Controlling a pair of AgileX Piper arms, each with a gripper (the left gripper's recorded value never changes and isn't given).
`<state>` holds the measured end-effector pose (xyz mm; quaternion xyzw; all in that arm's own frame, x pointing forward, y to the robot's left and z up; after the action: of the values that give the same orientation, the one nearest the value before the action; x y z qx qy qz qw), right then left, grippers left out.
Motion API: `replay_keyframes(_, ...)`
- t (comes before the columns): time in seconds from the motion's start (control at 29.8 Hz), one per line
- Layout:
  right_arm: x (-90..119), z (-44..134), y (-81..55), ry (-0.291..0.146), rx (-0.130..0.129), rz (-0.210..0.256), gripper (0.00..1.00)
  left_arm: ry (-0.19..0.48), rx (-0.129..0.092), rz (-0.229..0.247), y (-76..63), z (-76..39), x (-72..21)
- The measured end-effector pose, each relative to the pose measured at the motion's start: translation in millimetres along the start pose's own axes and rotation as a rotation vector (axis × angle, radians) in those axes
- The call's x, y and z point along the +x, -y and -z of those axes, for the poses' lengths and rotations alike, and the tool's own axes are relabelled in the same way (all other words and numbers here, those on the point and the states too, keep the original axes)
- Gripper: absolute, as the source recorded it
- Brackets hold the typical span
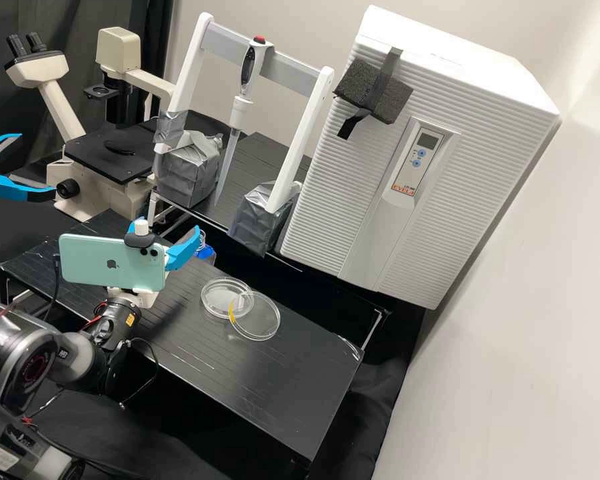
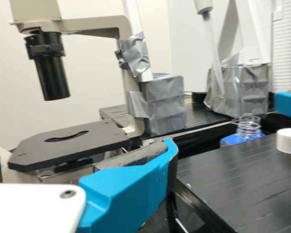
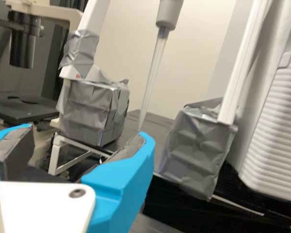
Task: Open the bottle
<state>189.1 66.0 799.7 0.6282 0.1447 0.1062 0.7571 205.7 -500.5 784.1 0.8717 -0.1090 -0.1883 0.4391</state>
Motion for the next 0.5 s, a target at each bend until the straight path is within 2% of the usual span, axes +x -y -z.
replay_keyframes(0.1,-3.1,-2.2,-2.1,0.008,0.014,-0.013,1.0,-0.01,0.014,-0.004,-0.1,-0.5,0.2)
replay_keyframes(0.24,-3.5,-5.1,-4.0,0.023,0.01,-0.023,1.0,-0.002,0.037,-0.006,0.9,-2.9,-0.7)
replay_keyframes(0.44,-3.6,-5.6,-4.3,0.025,0.009,-0.024,1.0,-0.007,0.096,-0.083,-2.9,-7.3,-3.3)
replay_keyframes(0.5,-3.6,-5.6,-4.3,0.025,0.009,-0.024,1.0,-0.01,0.103,-0.098,-4.3,-7.0,-3.5)
